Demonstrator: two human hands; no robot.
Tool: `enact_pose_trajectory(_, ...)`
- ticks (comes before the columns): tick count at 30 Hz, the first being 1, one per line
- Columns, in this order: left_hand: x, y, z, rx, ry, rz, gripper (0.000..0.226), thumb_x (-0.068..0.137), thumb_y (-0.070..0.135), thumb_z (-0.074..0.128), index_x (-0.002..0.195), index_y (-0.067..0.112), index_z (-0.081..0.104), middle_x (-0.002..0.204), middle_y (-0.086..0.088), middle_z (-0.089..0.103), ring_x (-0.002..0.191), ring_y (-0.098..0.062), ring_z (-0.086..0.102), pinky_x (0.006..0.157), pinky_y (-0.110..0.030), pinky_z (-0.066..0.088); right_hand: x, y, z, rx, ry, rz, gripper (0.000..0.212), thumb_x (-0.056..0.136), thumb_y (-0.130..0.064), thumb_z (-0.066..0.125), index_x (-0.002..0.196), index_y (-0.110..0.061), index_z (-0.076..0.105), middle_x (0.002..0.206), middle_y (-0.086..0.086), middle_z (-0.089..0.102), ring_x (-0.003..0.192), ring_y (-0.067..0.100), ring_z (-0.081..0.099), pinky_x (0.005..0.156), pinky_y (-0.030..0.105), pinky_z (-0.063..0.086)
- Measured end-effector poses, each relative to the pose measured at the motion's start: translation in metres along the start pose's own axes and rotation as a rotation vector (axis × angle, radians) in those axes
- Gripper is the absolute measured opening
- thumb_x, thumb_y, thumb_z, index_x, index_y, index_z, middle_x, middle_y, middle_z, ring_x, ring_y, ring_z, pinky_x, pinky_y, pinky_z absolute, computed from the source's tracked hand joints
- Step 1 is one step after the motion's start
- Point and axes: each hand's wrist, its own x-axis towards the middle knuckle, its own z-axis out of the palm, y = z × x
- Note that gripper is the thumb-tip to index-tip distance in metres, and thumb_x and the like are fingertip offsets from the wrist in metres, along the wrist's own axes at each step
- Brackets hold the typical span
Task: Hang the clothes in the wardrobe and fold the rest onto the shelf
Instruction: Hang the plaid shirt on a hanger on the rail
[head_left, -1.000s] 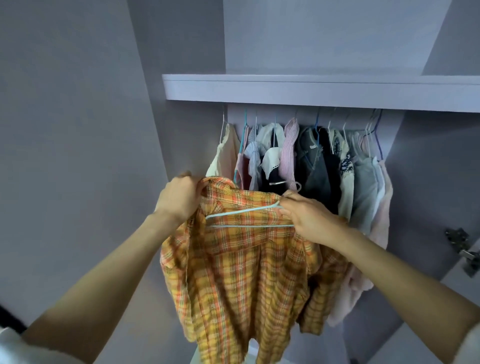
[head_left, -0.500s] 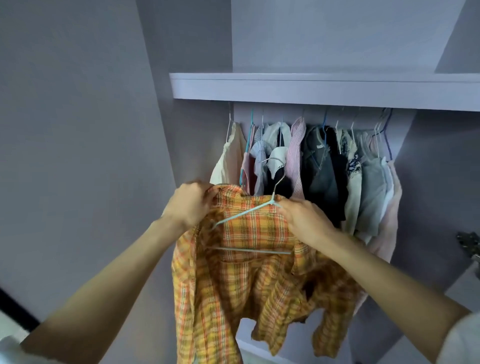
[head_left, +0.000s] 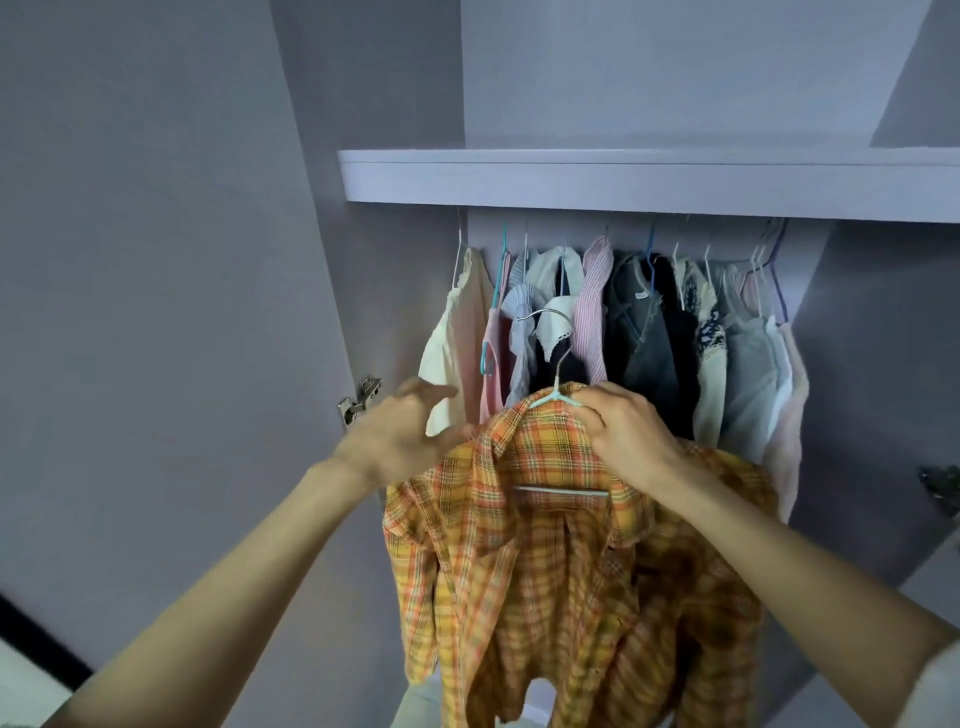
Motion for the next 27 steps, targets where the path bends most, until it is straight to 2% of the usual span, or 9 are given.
enact_pose_trajectory(3, 0.005, 0.02, 0.014, -0.086, 0.141, 0.246, 0.064, 0.089, 0.052, 0.051, 0.144, 0.025, 0.032, 0.14, 0.005, 0.037, 0.121, -0.018, 0.048, 0.102, -0.043, 0.04, 0.0, -0.007, -0.004, 0.089, 0.039, -0.029, 0.02, 0.095, -0.02, 0.051, 0.1, -0.008, 0.066, 0.091, 0.005, 0.058, 0.084, 0.027, 0.059, 0.078, 0.04, 0.046)
enact_pose_trajectory(5, 0.011, 0.034, 0.026, -0.046, 0.178, 0.302, 0.057, 0.092, 0.046, 0.05, 0.142, 0.023, 0.037, 0.139, 0.004, 0.041, 0.126, -0.018, 0.044, 0.103, -0.04, 0.039, 0.0, -0.014, -0.008, 0.158, 0.074, -0.035, 0.017, 0.093, -0.021, 0.055, 0.101, -0.011, 0.066, 0.094, 0.001, 0.058, 0.087, 0.02, 0.057, 0.08, 0.033, 0.044)
enact_pose_trajectory(10, 0.024, 0.062, 0.028, -0.044, 0.418, 0.321, 0.03, 0.098, 0.037, 0.04, 0.116, 0.019, 0.057, 0.111, 0.002, 0.06, 0.098, -0.025, 0.06, 0.076, -0.037, 0.049, -0.005, -0.013, -0.018, 0.195, 0.069, -0.073, 0.016, 0.089, -0.009, 0.056, 0.104, -0.013, 0.059, 0.101, -0.006, 0.054, 0.094, 0.01, 0.054, 0.084, 0.023, 0.042)
enact_pose_trajectory(14, 0.028, 0.069, 0.032, 0.028, 0.424, 0.457, 0.029, 0.098, 0.03, 0.043, 0.118, 0.014, 0.055, 0.104, -0.004, 0.061, 0.081, -0.034, 0.062, 0.063, -0.04, 0.049, -0.013, -0.005, -0.021, 0.223, 0.038, -0.044, 0.029, 0.084, 0.003, 0.052, 0.109, -0.012, 0.056, 0.103, -0.006, 0.05, 0.092, 0.009, 0.052, 0.081, 0.015, 0.04)
enact_pose_trajectory(18, 0.035, 0.067, 0.035, 0.344, 0.34, 0.35, 0.026, 0.096, 0.012, 0.041, 0.121, 0.011, 0.045, 0.095, -0.008, 0.064, 0.072, -0.038, 0.061, 0.055, -0.036, 0.034, -0.018, 0.001, -0.027, 0.197, -0.057, -0.036, 0.047, 0.082, 0.009, 0.043, 0.119, -0.02, 0.047, 0.102, -0.012, 0.048, 0.073, -0.008, 0.051, 0.062, 0.004, 0.038)
enact_pose_trajectory(20, 0.035, 0.065, 0.035, 0.441, 0.296, 0.31, 0.032, 0.091, 0.006, 0.039, 0.123, 0.011, 0.041, 0.09, -0.008, 0.065, 0.072, -0.037, 0.062, 0.055, -0.035, 0.03, -0.02, 0.007, -0.032, 0.057, -0.077, 0.0, 0.05, 0.084, 0.008, 0.042, 0.125, -0.021, 0.039, 0.102, -0.003, 0.054, 0.072, -0.001, 0.053, 0.06, 0.014, 0.043)
enact_pose_trajectory(22, 0.035, 0.067, 0.039, 0.521, 0.277, 0.326, 0.04, 0.088, 0.002, 0.039, 0.128, 0.008, 0.037, 0.089, -0.007, 0.064, 0.072, -0.035, 0.063, 0.054, -0.035, 0.03, -0.021, 0.011, -0.036, -0.103, -0.077, 0.054, 0.051, 0.086, 0.007, 0.043, 0.13, -0.019, 0.038, 0.101, 0.004, 0.058, 0.081, 0.019, 0.059, 0.061, 0.032, 0.044)
enact_pose_trajectory(25, 0.035, 0.073, 0.047, 0.628, 0.239, 0.36, 0.051, 0.087, -0.003, 0.039, 0.135, 0.003, 0.027, 0.096, -0.007, 0.063, 0.076, -0.031, 0.065, 0.054, -0.034, 0.033, -0.02, 0.009, -0.041, -0.332, -0.018, 0.031, 0.041, 0.088, 0.002, 0.042, 0.125, -0.014, 0.049, 0.112, 0.005, 0.063, 0.1, 0.027, 0.059, 0.074, 0.038, 0.048)
enact_pose_trajectory(27, 0.039, 0.073, 0.048, 0.61, 0.229, 0.326, 0.052, 0.086, -0.003, 0.04, 0.136, 0.003, 0.025, 0.098, -0.007, 0.063, 0.079, -0.032, 0.065, 0.056, -0.034, 0.035, -0.02, 0.008, -0.049, -0.435, 0.07, 0.015, 0.035, 0.089, -0.007, 0.042, 0.12, -0.019, 0.054, 0.109, 0.001, 0.066, 0.099, 0.025, 0.06, 0.073, 0.037, 0.05)
